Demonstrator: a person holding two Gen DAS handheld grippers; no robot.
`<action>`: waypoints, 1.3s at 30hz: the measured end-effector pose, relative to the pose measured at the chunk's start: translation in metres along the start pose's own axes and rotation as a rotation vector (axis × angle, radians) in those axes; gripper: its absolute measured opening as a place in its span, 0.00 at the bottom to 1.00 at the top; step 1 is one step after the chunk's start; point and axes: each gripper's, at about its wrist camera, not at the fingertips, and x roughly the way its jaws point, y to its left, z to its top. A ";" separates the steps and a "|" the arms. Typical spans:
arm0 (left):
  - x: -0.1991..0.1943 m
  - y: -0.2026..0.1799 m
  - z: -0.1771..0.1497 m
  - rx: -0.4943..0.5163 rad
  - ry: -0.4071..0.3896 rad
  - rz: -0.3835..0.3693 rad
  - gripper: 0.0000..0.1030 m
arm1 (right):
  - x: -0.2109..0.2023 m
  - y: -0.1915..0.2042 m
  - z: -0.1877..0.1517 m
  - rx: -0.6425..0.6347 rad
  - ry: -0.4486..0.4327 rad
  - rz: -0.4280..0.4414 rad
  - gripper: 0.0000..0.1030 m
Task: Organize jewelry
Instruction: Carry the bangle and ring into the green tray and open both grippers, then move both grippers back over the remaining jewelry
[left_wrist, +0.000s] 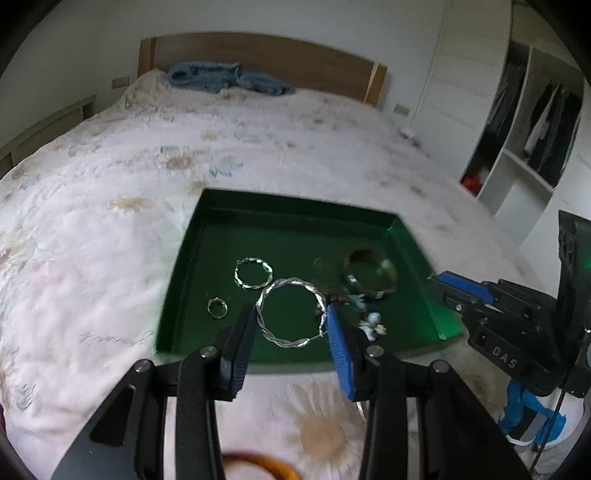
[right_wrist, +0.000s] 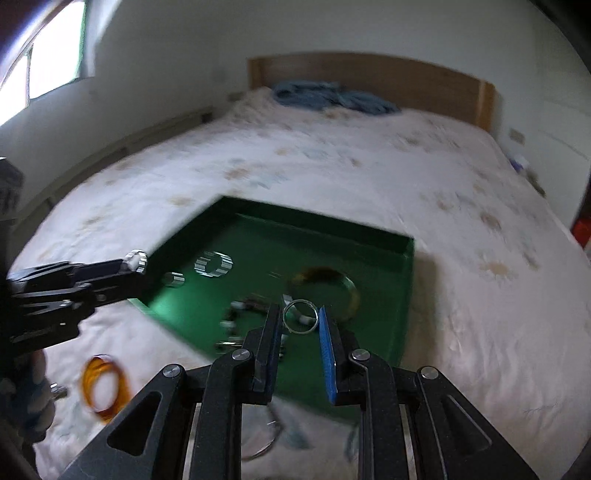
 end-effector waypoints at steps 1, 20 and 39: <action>0.011 0.001 0.001 -0.005 0.018 0.011 0.36 | 0.011 -0.006 -0.002 0.011 0.021 -0.013 0.20; 0.073 0.007 -0.004 0.025 0.123 0.122 0.36 | 0.065 -0.020 -0.018 0.007 0.126 -0.057 0.21; -0.048 0.007 0.001 -0.034 -0.065 0.061 0.37 | -0.042 0.000 -0.006 -0.007 -0.014 -0.074 0.53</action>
